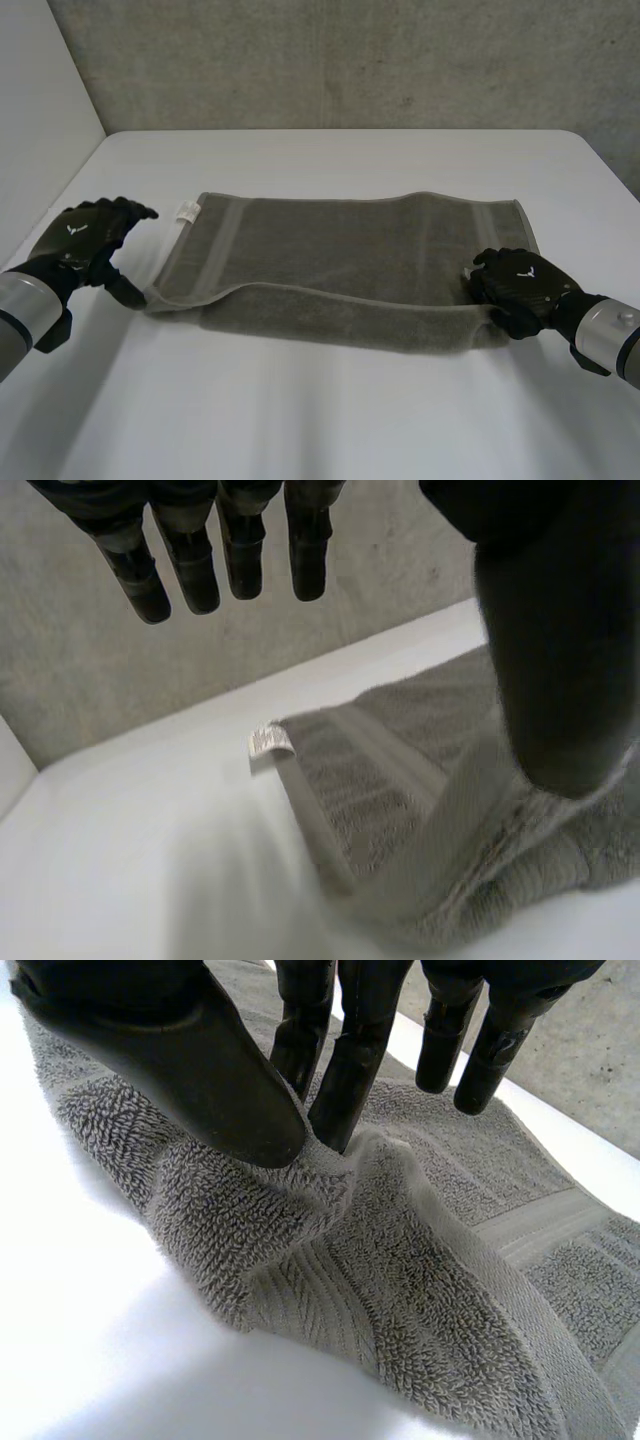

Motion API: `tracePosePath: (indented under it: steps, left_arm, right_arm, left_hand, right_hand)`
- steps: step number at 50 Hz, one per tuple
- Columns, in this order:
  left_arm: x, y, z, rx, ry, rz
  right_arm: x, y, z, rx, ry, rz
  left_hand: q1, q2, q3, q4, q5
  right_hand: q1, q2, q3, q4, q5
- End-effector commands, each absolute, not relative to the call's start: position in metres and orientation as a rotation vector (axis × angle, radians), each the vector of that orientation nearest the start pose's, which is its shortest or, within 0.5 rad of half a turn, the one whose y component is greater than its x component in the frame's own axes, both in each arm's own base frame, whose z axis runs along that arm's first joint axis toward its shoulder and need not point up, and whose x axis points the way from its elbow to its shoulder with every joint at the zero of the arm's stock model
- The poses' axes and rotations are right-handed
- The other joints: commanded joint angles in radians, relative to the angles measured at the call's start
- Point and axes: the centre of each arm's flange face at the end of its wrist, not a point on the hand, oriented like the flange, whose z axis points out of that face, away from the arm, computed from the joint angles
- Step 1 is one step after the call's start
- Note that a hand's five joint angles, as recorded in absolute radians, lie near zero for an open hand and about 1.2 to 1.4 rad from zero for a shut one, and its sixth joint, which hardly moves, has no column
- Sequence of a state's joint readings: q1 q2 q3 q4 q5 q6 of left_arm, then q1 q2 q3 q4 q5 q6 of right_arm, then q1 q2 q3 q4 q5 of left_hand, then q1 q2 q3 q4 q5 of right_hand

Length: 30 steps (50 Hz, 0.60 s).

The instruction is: Fold the towel.

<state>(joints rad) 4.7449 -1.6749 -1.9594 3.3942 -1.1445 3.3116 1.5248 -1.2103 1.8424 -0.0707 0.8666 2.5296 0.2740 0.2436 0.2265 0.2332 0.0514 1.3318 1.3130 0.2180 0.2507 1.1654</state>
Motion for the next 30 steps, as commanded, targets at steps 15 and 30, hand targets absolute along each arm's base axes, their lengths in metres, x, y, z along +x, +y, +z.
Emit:
tracePosePath:
  steps: [15,30]
  left_arm:
    - [-0.225,-0.224,0.169,0.970,2.525,-1.977]
    - [-0.233,-0.245,0.129,1.065,2.223,-1.771]
  right_arm:
    - [0.178,-0.278,0.142,-1.121,2.152,-1.513]
    - [0.176,-0.279,0.143,-1.117,2.159,-1.517]
  left_hand:
    - [-0.075,-0.045,-0.052,-0.059,-0.027]
    - [0.257,0.287,-0.052,-0.059,0.305]
  right_hand:
    - [0.064,0.083,-0.044,-0.076,0.056]
    - [0.064,0.083,-0.044,-0.076,0.056]
